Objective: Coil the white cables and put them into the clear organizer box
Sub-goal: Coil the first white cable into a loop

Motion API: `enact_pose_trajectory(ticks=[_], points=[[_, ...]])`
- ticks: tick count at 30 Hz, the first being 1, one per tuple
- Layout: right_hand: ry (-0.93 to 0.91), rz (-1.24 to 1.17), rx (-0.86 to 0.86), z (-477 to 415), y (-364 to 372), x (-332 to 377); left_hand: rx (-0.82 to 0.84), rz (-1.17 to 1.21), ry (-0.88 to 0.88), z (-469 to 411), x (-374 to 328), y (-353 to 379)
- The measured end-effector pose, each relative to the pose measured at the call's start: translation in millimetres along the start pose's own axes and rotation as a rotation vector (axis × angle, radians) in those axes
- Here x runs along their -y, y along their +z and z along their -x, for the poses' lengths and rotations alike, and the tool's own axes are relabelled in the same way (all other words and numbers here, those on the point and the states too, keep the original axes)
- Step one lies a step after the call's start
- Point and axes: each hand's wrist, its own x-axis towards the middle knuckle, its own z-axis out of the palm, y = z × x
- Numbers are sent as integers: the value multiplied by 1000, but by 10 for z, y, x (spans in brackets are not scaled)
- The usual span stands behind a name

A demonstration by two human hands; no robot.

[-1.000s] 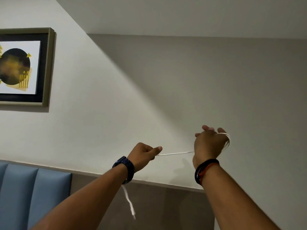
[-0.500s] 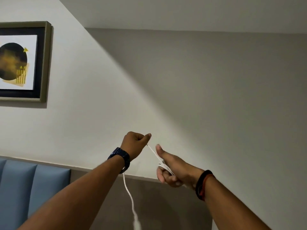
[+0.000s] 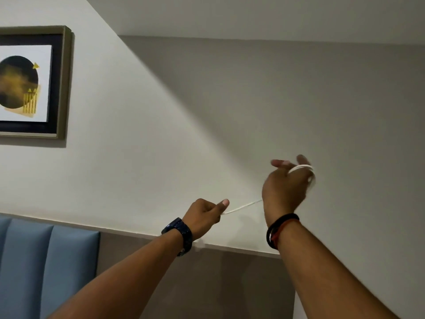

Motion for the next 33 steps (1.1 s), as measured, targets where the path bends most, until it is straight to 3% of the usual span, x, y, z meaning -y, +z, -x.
enact_pose_trajectory(ticks=[2, 4, 9, 11, 14, 18, 21, 25, 30, 33], points=[[-262, 264, -102, -50, -108, -144, 35, -40, 24, 28, -37, 5], [-392, 464, -38, -139, -239, -353, 30, -62, 44, 40, -59, -28], [-504, 1065, 548, -48, -450, -683, -54, -75, 64, -9, -98, -202], [-246, 1051, 900, 40, -466, -649, -106, -100, 56, -64, -96, -280], [249, 744, 1388, 212, -419, -521, -221, -129, 49, -151, -71, -361], [590, 97, 1590, 290, -286, -233, -334, 7, 22, -163, -67, -355], [608, -259, 1538, 298, -193, -63, -336, 204, -24, -54, -112, -216], [590, -510, 1218, 347, -138, -21, -165, 547, -97, 106, -141, 56], [570, -648, 753, 326, -79, -51, 65, 716, -42, 225, -173, 255], [386, -513, 603, 240, -63, -75, 140, 614, 7, 296, -219, 314]])
